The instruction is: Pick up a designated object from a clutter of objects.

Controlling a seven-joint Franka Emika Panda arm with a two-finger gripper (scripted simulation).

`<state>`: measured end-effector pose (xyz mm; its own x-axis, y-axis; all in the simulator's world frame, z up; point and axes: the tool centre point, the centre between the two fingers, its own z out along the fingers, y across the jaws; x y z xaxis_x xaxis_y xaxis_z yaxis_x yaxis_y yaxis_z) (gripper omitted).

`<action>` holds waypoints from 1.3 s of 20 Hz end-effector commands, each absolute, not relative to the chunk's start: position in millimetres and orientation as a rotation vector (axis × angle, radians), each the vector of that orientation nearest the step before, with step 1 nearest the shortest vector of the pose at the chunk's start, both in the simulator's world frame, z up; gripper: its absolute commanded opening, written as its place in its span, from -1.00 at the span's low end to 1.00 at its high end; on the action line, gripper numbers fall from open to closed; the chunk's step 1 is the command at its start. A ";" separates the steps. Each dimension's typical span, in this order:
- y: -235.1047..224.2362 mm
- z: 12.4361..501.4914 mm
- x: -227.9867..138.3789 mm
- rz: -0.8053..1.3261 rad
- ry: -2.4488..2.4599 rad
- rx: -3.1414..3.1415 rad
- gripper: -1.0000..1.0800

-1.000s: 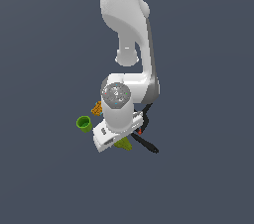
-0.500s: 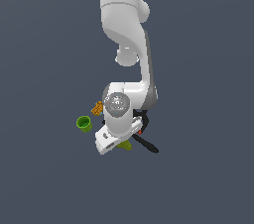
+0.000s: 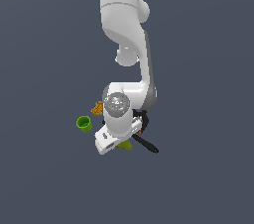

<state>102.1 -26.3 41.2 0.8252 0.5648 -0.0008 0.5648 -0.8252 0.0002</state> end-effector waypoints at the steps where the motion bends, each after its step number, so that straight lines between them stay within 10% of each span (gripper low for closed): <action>1: -26.1 41.2 102.1 -0.001 0.929 3.000 -1.00; 26: 13.5 220.5 89.0 -0.001 0.930 2.999 -1.00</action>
<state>90.2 9.5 200.9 0.8245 0.5659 -0.0025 0.5659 -0.8245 -0.0003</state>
